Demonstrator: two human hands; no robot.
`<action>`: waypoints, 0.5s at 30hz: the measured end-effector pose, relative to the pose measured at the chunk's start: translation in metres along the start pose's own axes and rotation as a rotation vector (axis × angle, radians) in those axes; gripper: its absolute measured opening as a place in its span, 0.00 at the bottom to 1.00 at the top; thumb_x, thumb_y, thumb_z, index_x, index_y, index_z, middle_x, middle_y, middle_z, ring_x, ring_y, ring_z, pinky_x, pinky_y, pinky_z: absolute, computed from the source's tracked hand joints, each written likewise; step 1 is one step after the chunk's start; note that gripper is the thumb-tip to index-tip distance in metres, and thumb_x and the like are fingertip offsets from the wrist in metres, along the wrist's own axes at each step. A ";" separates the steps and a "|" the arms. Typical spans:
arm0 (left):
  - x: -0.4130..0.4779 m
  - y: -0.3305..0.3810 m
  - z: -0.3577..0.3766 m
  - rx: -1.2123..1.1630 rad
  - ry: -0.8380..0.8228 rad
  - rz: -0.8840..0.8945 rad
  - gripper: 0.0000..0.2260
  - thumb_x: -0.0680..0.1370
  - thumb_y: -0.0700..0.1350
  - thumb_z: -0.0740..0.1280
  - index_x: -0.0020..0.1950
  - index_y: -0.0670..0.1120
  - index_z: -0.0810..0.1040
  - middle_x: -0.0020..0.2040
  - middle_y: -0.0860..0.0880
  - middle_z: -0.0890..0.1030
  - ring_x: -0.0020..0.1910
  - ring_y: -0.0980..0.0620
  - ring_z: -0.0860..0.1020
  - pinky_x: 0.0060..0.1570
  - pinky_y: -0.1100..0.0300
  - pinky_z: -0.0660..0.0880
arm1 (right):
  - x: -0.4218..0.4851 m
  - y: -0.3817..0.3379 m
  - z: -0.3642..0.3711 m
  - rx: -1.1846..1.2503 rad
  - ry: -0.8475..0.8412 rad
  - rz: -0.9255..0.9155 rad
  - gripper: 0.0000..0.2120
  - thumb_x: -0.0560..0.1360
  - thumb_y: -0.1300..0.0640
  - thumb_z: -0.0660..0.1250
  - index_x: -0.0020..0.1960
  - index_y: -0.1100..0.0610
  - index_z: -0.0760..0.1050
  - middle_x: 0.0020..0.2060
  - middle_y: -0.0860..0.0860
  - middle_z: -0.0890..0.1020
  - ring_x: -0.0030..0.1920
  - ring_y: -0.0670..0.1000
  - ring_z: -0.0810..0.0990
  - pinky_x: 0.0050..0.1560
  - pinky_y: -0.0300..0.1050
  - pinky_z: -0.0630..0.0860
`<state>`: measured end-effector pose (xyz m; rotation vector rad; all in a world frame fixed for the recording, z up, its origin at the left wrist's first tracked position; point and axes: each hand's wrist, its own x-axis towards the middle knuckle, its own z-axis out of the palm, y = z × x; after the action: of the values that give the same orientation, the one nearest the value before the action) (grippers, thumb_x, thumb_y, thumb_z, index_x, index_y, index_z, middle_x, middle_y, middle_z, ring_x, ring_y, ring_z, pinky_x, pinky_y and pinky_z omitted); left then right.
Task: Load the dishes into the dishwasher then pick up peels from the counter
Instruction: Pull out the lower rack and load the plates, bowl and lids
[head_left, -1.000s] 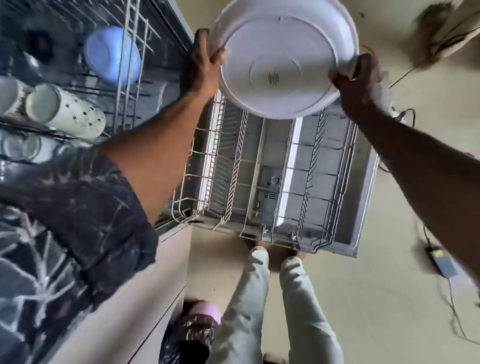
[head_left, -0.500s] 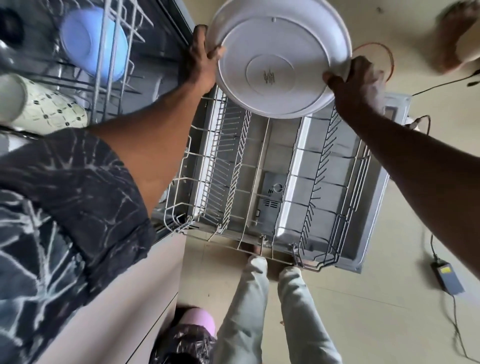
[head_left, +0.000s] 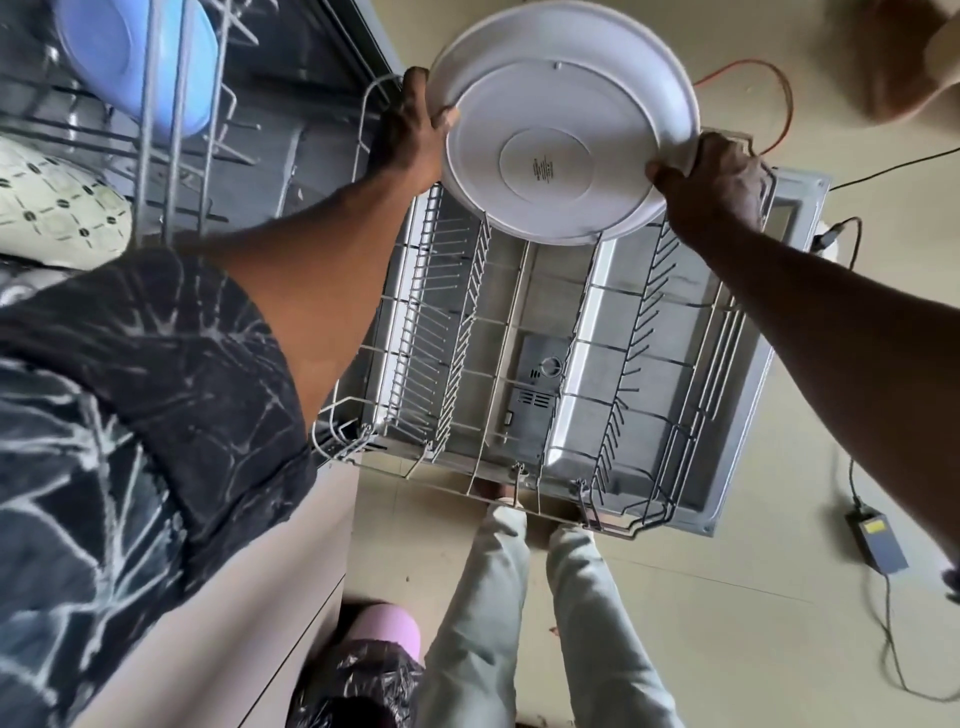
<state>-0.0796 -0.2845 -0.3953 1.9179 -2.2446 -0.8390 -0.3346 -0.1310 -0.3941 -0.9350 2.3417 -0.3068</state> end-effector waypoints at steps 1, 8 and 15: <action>0.000 0.000 0.001 0.004 0.006 0.008 0.19 0.85 0.50 0.60 0.73 0.42 0.66 0.69 0.42 0.74 0.63 0.43 0.76 0.48 0.59 0.68 | 0.001 0.000 0.002 -0.001 -0.001 0.008 0.29 0.79 0.41 0.64 0.73 0.57 0.68 0.69 0.60 0.72 0.70 0.60 0.68 0.66 0.49 0.65; 0.008 0.015 0.003 0.086 -0.077 -0.038 0.20 0.86 0.51 0.58 0.73 0.41 0.63 0.71 0.40 0.72 0.65 0.41 0.75 0.58 0.52 0.73 | 0.011 0.005 0.003 -0.036 -0.020 0.051 0.28 0.80 0.42 0.64 0.74 0.57 0.67 0.71 0.59 0.72 0.71 0.60 0.70 0.67 0.49 0.67; 0.010 0.013 0.023 0.138 -0.188 -0.103 0.20 0.85 0.50 0.59 0.74 0.40 0.63 0.71 0.39 0.72 0.68 0.39 0.74 0.63 0.49 0.74 | 0.023 0.019 0.003 -0.126 -0.107 0.035 0.26 0.82 0.46 0.61 0.70 0.65 0.71 0.67 0.64 0.75 0.69 0.63 0.74 0.69 0.53 0.70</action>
<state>-0.1030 -0.2848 -0.4123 2.1127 -2.3844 -0.9375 -0.3568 -0.1331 -0.4142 -0.9442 2.2976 -0.0940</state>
